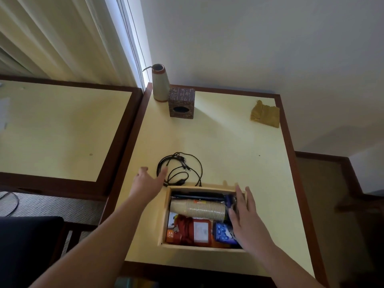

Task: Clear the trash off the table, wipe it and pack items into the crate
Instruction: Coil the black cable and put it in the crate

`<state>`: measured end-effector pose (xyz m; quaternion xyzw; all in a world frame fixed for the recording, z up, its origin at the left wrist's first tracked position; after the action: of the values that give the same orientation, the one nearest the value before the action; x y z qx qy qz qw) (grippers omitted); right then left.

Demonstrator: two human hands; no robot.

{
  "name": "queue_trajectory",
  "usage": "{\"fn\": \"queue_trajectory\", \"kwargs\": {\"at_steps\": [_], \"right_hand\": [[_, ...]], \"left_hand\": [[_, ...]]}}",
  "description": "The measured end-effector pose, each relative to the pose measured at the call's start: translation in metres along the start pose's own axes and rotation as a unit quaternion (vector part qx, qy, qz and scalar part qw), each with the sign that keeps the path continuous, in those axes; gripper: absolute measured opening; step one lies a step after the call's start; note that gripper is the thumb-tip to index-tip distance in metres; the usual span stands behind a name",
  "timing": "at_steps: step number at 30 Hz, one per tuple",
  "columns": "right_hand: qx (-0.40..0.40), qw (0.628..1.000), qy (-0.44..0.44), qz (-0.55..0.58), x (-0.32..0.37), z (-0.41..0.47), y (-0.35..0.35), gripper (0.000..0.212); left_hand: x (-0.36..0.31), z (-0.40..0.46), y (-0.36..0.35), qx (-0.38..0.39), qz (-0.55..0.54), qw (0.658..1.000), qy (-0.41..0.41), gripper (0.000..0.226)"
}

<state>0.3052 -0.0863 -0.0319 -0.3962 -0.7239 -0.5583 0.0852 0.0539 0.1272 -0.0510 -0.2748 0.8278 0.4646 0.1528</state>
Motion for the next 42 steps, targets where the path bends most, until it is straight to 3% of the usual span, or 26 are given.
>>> {"fn": "queue_trajectory", "kwargs": {"at_steps": [2,4,6,9,13,16,19,22,25,28,30,32,34,37,42], "right_hand": [[0.010,0.999,-0.039,-0.011,-0.001,0.001,-0.002,0.077],[0.021,0.998,-0.062,-0.011,-0.002,0.003,0.000,0.081],[0.033,0.998,-0.059,-0.008,-0.002,0.004,0.001,0.080],[0.052,0.997,-0.061,-0.009,-0.004,0.004,0.002,0.079],[0.075,0.996,-0.049,0.010,-0.004,0.004,0.005,0.077],[0.083,0.994,-0.063,0.021,0.001,0.005,0.011,0.076],[0.017,0.998,-0.056,0.014,0.024,0.002,0.039,0.080],[-0.103,0.990,0.053,0.079,0.066,0.001,0.087,0.084],[-0.213,0.953,0.164,0.142,0.106,0.006,0.138,0.100],[-0.199,0.924,0.204,0.255,0.138,0.011,0.190,0.109],[-0.139,0.912,0.217,0.319,0.154,0.010,0.224,0.089],[-0.102,0.899,0.237,0.353,0.166,0.004,0.253,0.037],[-0.107,0.894,0.233,0.368,0.174,-0.004,0.274,0.009],[-0.137,0.882,0.247,0.376,0.181,-0.020,0.304,0.010],[-0.035,0.895,0.287,0.341,0.212,-0.057,0.323,0.026]], "left_hand": [[-0.012,0.014,-0.006,0.023,0.032,0.999,-0.004,0.125],[-0.017,0.026,-0.016,0.036,0.102,0.994,-0.008,0.128],[-0.018,0.036,-0.024,0.033,0.156,0.987,-0.022,0.098],[-0.028,0.041,-0.024,-0.004,0.075,0.996,-0.048,0.043],[-0.073,0.012,-0.001,-0.070,0.019,0.988,-0.140,0.033],[-0.121,-0.026,0.022,-0.060,-0.025,0.974,-0.219,0.029],[-0.166,-0.070,0.051,-0.063,-0.097,0.954,-0.277,0.027],[-0.201,-0.116,0.081,-0.063,-0.204,0.929,-0.303,0.020],[-0.230,-0.157,0.101,-0.030,-0.283,0.899,-0.333,0.022],[-0.251,-0.191,0.112,-0.001,-0.299,0.878,-0.374,0.030],[-0.261,-0.208,0.118,-0.004,-0.302,0.872,-0.384,0.030],[-0.268,-0.221,0.125,-0.022,-0.325,0.867,-0.377,0.031],[-0.272,-0.230,0.133,-0.033,-0.350,0.862,-0.365,0.037],[-0.271,-0.240,0.149,-0.047,-0.400,0.850,-0.341,0.047],[-0.271,-0.270,0.174,-0.090,-0.364,0.860,-0.346,0.046]]}}
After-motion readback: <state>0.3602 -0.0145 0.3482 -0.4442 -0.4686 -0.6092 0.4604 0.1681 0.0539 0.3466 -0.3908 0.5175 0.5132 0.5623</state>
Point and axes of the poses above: each hand's wrist, its own z-axis towards the middle knuckle, its own y-axis out of the back of the hand, x = y × z, the point moved 3 cm from there along z, towards the middle knuckle, and after that the axes turned 2 degrees about -y, right-handed, at the moved point
